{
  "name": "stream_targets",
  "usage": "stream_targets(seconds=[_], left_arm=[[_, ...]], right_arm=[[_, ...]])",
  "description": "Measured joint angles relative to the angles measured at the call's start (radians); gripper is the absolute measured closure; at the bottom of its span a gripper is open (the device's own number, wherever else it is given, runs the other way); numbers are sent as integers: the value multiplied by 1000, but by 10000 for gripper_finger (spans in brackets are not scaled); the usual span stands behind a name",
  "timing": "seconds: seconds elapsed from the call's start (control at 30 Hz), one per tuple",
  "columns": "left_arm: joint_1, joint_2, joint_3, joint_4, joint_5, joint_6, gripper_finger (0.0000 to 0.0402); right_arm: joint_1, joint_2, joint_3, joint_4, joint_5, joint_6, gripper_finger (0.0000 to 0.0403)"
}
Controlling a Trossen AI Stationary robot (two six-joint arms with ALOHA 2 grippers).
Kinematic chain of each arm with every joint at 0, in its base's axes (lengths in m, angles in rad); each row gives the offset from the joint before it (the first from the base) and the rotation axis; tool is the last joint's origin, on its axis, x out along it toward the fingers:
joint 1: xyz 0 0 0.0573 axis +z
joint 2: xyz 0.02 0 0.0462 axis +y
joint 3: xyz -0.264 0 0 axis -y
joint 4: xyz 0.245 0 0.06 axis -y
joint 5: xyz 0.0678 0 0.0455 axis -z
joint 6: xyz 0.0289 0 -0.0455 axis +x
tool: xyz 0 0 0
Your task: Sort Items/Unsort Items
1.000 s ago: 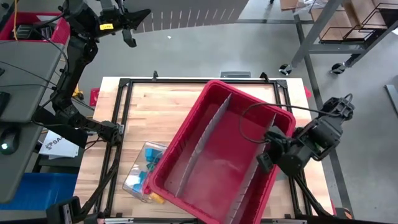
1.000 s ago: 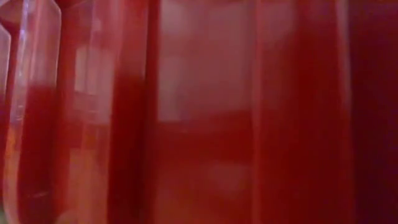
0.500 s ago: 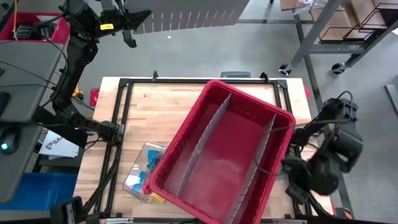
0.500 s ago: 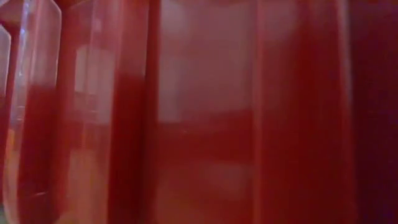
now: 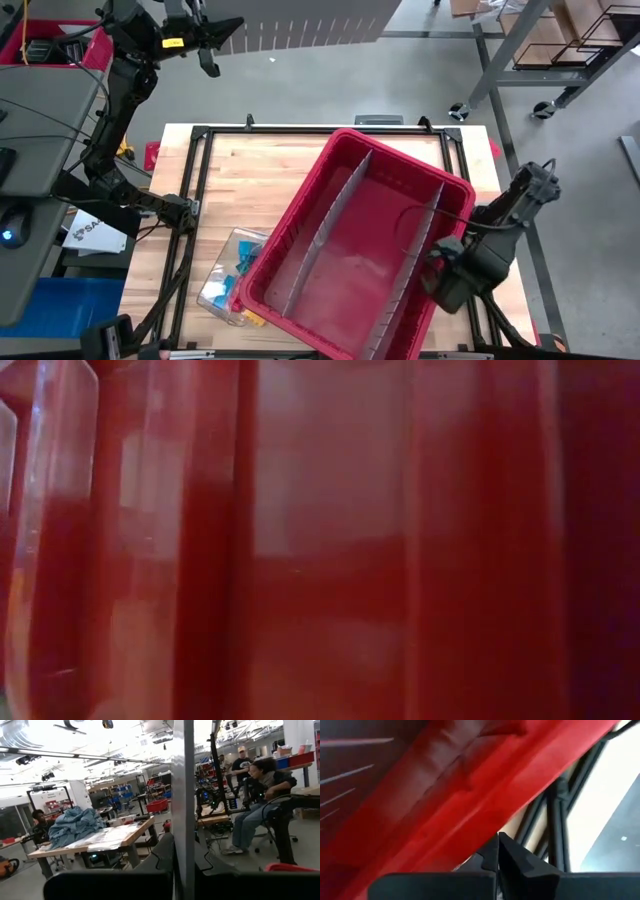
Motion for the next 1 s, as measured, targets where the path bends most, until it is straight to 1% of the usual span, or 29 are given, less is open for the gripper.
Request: stream_targets(seconds=[0.1,0.23,0.37,0.53,0.73,0.9,1.0], left_arm=[[0,0,0,1,-1,11,400],[0,0,0,3,0,11,400],[0,0,0,8,-1,13,400],[0,0,0,25,-3,13,400],[0,1,0,30,-32,12,400],[0,2,0,32,-36,12,400],[0,1,0,37,-36,3,400]], right_arm=[[-47,-47,-82,-11,-8,-5,403],[-109,-118,-172,-4,46,-21,403],[-195,-191,-236,-6,158,-42,403],[-334,-239,-271,-8,328,-103,403],[-527,-249,-295,-3,547,-178,403],[-681,-249,-295,5,725,-179,403],[-764,-249,-295,66,798,-202,403]])
